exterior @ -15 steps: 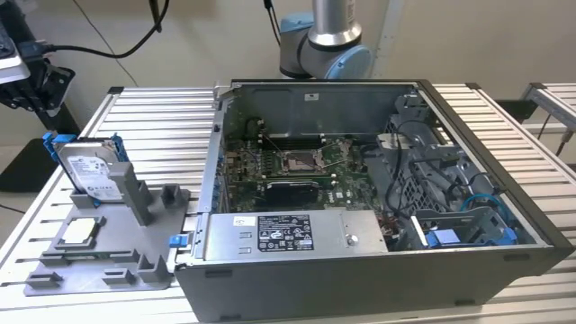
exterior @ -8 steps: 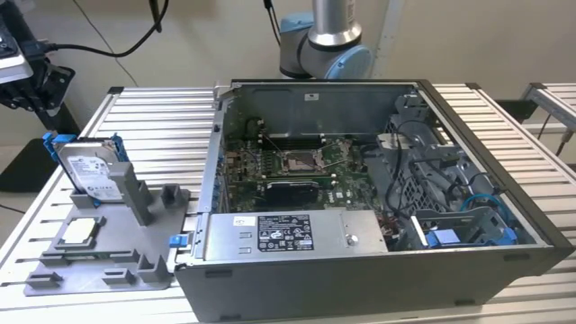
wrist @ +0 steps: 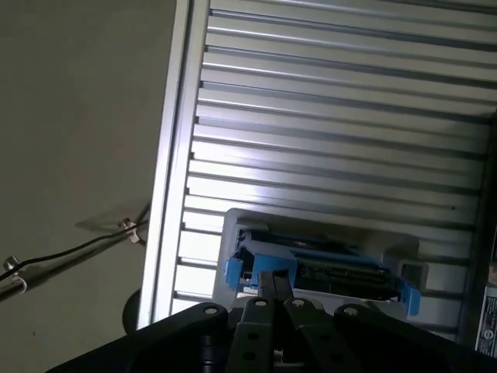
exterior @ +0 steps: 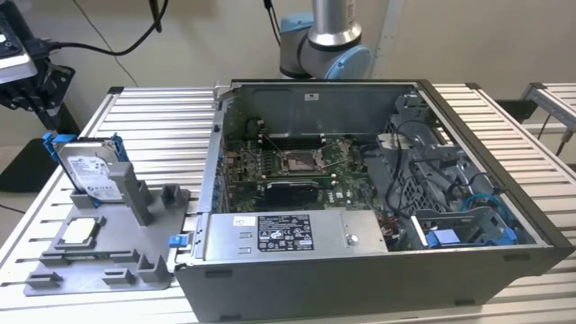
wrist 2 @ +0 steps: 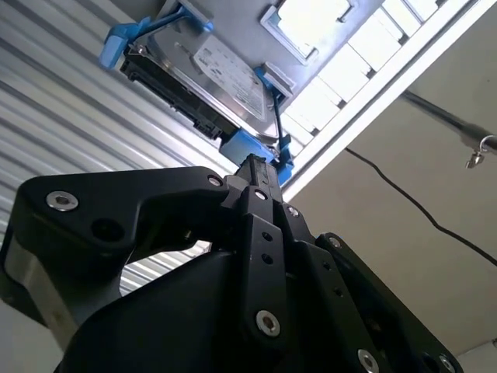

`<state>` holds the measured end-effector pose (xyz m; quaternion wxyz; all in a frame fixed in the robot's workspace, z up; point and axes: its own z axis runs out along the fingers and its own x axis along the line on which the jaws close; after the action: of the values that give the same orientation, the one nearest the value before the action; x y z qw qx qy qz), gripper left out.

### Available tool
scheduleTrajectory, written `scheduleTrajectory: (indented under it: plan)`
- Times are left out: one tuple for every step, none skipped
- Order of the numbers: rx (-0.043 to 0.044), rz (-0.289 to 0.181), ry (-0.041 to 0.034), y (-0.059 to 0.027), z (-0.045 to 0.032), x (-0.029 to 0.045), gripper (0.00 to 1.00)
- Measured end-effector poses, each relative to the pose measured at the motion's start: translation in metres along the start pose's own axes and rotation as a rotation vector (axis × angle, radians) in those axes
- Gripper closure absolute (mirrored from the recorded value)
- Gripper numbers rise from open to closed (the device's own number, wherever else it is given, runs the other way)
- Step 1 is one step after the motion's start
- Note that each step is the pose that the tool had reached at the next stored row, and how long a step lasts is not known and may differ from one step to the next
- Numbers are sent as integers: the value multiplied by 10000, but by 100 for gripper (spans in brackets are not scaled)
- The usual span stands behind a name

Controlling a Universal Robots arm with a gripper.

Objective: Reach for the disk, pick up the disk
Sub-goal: 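Pick up the disk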

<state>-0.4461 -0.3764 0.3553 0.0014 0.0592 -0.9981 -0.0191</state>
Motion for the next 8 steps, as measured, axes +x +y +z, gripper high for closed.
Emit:
scheduleTrajectory:
  plan:
    - [0, -65, 2, 0, 0, 0, 100]
    - [0, -134, 4, 0, 1, 0, 100]
    - [0, -198, 6, 0, 1, 0, 100]
    - [0, -262, 9, 0, 0, 0, 100]
    - [0, -329, 13, 0, 0, 0, 100]
    - [1, -394, 15, -1, 0, 0, 100]
    - [0, -462, 17, 0, 0, 0, 100]
    - [0, -525, 20, 0, 0, 0, 100]
